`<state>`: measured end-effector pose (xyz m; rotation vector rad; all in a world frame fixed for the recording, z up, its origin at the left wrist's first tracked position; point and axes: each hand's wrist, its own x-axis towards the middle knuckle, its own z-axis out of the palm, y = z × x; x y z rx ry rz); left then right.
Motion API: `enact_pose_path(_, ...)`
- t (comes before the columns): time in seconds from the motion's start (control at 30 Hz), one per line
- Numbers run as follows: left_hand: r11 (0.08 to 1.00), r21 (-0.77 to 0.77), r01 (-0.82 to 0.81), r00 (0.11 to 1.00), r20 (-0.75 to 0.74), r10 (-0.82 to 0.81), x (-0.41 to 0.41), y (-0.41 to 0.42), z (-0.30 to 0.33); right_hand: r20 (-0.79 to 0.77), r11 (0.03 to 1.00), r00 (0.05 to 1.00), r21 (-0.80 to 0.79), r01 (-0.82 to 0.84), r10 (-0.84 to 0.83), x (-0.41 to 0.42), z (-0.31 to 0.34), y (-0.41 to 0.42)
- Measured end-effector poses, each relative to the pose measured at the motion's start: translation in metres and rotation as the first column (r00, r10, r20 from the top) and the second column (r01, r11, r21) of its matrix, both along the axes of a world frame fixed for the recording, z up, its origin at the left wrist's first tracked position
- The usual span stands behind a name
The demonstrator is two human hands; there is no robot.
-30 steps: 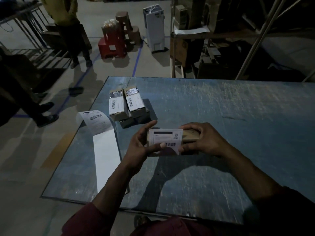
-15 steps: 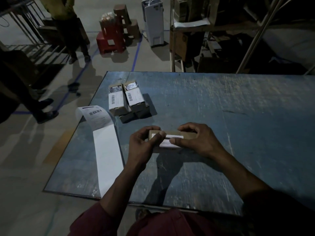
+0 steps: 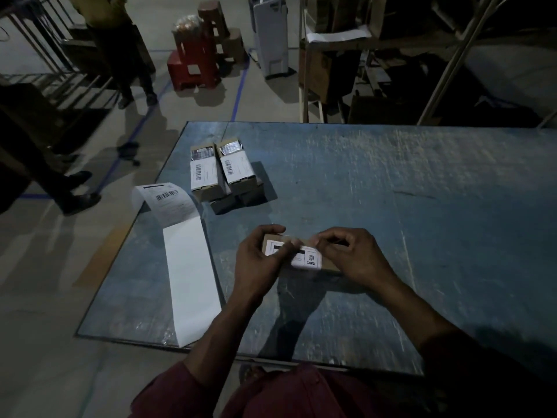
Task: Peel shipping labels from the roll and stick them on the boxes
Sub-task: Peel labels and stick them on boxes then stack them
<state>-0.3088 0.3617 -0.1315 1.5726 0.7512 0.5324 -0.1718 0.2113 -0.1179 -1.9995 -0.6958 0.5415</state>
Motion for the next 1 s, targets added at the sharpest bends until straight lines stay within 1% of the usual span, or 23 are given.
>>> enact_pose_path(0.1,0.999,-0.044,-0.027,1.0,0.012,0.027,0.001,0.001,-0.002,-0.01,0.999,0.999,0.003,-0.048,0.048,0.0,-0.003,-0.006)
enact_pose_path(0.2,0.988,-0.148,-0.041,0.999,0.008,0.043,0.003,0.0,-0.003,0.002,1.0,1.0,0.018,0.002,-0.002,-0.003,-0.003,-0.005)
enact_pose_path(0.3,0.974,-0.218,-0.067,0.997,-0.048,0.058,0.006,0.002,-0.003,0.015,0.999,0.999,-0.005,0.041,-0.041,-0.003,-0.003,-0.002)
enact_pose_path(0.33,0.967,-0.242,-0.072,0.996,-0.076,0.055,0.006,0.003,-0.001,0.007,0.999,0.999,-0.008,0.033,-0.033,-0.003,-0.001,-0.002)
enact_pose_path(0.4,0.952,-0.296,-0.083,0.991,-0.122,0.048,0.007,0.006,0.003,-0.054,1.0,0.998,-0.006,-0.023,0.022,-0.002,0.004,-0.002)
enact_pose_path(0.43,0.945,-0.316,-0.086,0.989,-0.14,0.043,0.007,0.009,0.005,-0.077,0.998,0.995,-0.009,-0.057,0.056,-0.002,0.005,-0.002)
enact_pose_path(0.5,0.937,-0.34,-0.074,0.984,-0.18,0.013,0.007,0.015,0.005,-0.067,0.994,0.993,-0.039,-0.099,0.097,0.0,0.003,-0.001)
enact_pose_path(0.53,0.932,-0.358,-0.064,0.978,-0.208,-0.013,0.008,0.018,0.006,-0.05,0.994,0.995,-0.058,-0.093,0.09,0.001,0.001,0.001)
enact_pose_path(0.6,0.899,-0.437,-0.019,0.968,-0.235,-0.093,0.006,0.023,0.009,-0.048,0.996,0.999,-0.082,-0.02,0.017,0.004,-0.007,0.004)
enact_pose_path(0.63,0.879,-0.477,0.019,0.966,-0.217,-0.138,0.004,0.025,0.011,-0.099,0.997,0.994,-0.071,0.03,-0.037,0.005,-0.01,0.006)
enact_pose_path(0.7,0.865,-0.491,0.103,0.971,-0.14,-0.195,0.0,0.028,0.015,-0.313,0.991,0.941,-0.009,0.136,-0.132,0.005,-0.007,0.01)
enact_pose_path(0.73,0.872,-0.473,0.125,0.975,-0.104,-0.196,-0.001,0.03,0.016,-0.399,0.987,0.906,0.018,0.161,-0.14,0.004,-0.003,0.011)
enact_pose_path(0.77,0.887,-0.443,0.132,0.979,-0.081,-0.186,-0.003,0.033,0.016,-0.416,0.99,0.903,0.034,0.138,-0.111,0.003,0.003,0.012)
enact_pose_path(0.8,0.906,-0.403,0.13,0.981,-0.08,-0.176,-0.004,0.037,0.018,-0.379,0.996,0.924,0.041,0.079,-0.057,0.002,0.008,0.014)
enact_pose_path(0.83,0.927,-0.354,0.128,0.98,-0.097,-0.173,-0.004,0.041,0.02,-0.294,0.999,0.956,0.038,0.003,0.009,0.002,0.011,0.015)
enact_pose_path(0.87,0.943,-0.308,0.128,0.977,-0.124,-0.173,-0.004,0.045,0.022,-0.171,0.996,0.982,0.012,-0.083,0.084,0.002,0.014,0.016)
enact_pose_path(0.9,0.955,-0.269,0.127,0.973,-0.152,-0.172,-0.004,0.05,0.024,-0.034,0.984,0.985,-0.048,-0.171,0.169,0.003,0.017,0.018)
enact_pose_path(0.93,0.962,-0.245,0.122,0.97,-0.175,-0.167,-0.002,0.054,0.027,0.085,0.961,0.962,-0.117,-0.25,0.26,0.004,0.021,0.021)
enact_pose_path(1.0,0.967,-0.233,0.105,0.967,-0.201,-0.154,0.001,0.066,0.034,0.241,0.899,0.874,-0.234,-0.369,0.422,0.006,0.024,0.028)
